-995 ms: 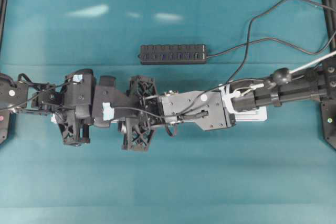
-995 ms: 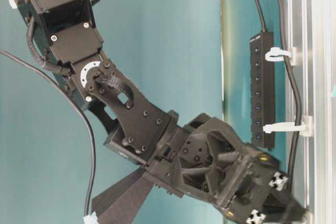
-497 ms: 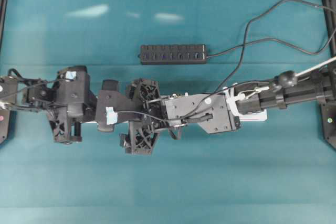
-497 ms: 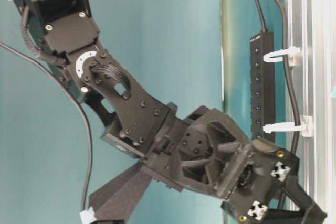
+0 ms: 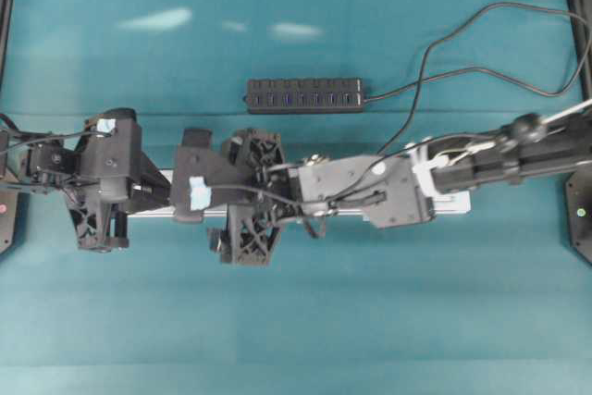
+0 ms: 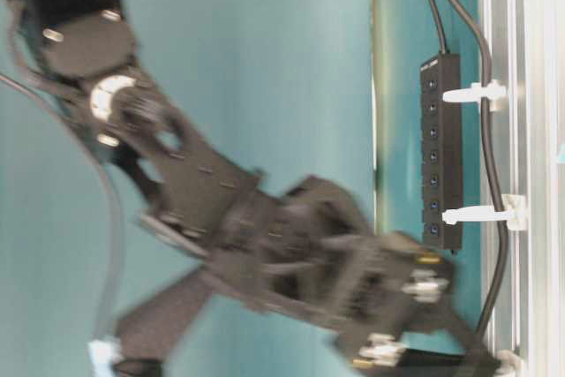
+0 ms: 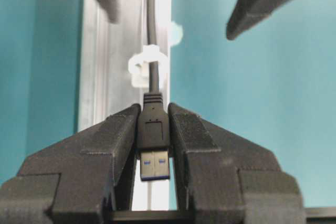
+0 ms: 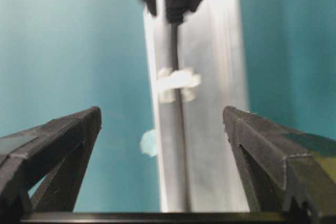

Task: Pass the USB cable through three rings with both arms.

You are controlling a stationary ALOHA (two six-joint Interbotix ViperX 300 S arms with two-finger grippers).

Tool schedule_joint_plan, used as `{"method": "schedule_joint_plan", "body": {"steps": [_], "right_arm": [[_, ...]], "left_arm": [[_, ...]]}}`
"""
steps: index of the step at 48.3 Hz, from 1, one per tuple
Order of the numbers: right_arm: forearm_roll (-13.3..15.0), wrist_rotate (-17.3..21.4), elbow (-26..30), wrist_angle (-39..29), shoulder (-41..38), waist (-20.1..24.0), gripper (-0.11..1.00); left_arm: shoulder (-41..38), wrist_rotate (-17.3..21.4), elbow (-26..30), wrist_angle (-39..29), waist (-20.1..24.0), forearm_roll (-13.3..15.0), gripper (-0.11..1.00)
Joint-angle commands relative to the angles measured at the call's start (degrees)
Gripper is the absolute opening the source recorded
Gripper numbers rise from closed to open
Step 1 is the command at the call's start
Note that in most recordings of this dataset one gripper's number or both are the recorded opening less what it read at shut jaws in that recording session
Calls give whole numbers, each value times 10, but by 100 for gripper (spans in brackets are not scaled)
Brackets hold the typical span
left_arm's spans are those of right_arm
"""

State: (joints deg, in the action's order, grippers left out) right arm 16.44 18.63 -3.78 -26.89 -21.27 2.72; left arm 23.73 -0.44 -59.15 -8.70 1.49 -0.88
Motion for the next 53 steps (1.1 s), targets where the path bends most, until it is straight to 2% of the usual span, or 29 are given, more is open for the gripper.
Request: {"method": "schedule_joint_plan", "body": {"steps": [1, 37, 53], "right_arm": [[3, 2, -3, 10, 33, -1, 89], [3, 4, -130, 13, 194, 14, 88], [2, 4, -172, 58, 230, 14, 88]], "left_arm": [[11, 0, 12, 2, -3, -1, 21], [40, -2, 20, 4, -4, 0, 21], [57, -3, 13, 2, -4, 0, 21]]}}
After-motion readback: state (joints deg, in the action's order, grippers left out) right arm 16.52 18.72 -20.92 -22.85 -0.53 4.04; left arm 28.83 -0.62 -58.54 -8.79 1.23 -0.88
